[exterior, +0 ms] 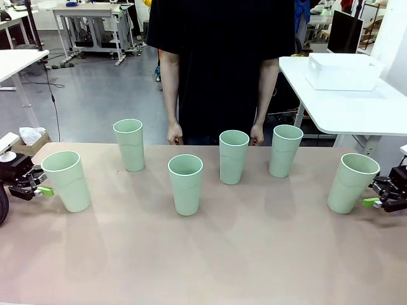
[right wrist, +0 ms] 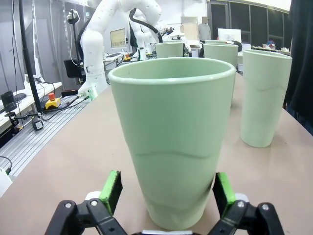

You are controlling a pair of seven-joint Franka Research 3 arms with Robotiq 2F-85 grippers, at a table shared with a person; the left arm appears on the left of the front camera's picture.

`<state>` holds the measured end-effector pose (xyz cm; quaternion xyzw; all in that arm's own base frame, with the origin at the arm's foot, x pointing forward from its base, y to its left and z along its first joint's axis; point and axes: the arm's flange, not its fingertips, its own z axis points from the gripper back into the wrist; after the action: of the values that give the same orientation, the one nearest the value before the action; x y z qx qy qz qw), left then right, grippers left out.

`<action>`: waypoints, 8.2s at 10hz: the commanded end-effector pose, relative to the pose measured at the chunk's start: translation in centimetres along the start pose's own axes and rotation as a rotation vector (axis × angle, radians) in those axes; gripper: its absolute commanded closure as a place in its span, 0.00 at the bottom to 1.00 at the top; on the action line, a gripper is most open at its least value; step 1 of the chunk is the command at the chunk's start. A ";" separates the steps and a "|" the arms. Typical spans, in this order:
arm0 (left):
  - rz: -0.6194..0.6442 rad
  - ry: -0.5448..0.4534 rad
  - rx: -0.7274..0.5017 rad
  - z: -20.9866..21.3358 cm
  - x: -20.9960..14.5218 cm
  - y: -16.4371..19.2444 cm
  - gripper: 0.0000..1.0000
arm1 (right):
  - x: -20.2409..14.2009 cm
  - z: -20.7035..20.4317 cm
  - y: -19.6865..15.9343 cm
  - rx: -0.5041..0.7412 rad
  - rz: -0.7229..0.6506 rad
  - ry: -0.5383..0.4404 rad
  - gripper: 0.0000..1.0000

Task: Stack the cups and store them in the basket.
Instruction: Pick up two Reusable plastic cups , one in each hand, then place the stack of Reusable plastic cups into the Pantry Basket.

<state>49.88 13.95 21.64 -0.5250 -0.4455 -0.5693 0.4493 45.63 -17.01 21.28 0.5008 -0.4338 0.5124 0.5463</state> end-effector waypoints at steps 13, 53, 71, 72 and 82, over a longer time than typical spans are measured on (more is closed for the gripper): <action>-0.036 -0.036 -0.109 -4.0 -1.2 -1.4 0.00 | -0.6 -2.3 0.0 0.024 -0.028 -0.052 0.00; 0.028 -0.069 -0.038 -8.4 -0.3 -0.9 0.76 | -0.9 -4.4 0.0 -0.032 -0.123 -0.123 0.35; -0.094 -0.080 0.146 -14.5 18.4 -2.4 0.15 | 16.6 -14.1 6.4 -0.236 0.000 -0.136 0.16; -0.090 -0.069 0.151 -14.7 18.5 -2.3 0.15 | 16.6 -14.3 6.3 -0.238 -0.003 -0.127 0.16; -0.080 -0.053 0.135 -14.5 17.4 -2.1 0.15 | 15.9 -14.0 6.1 -0.206 0.016 -0.116 0.16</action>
<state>44.08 -0.54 37.89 -0.4902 -0.5135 -0.5403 0.4518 40.50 -1.43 35.74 0.4706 -0.5174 0.4369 0.5656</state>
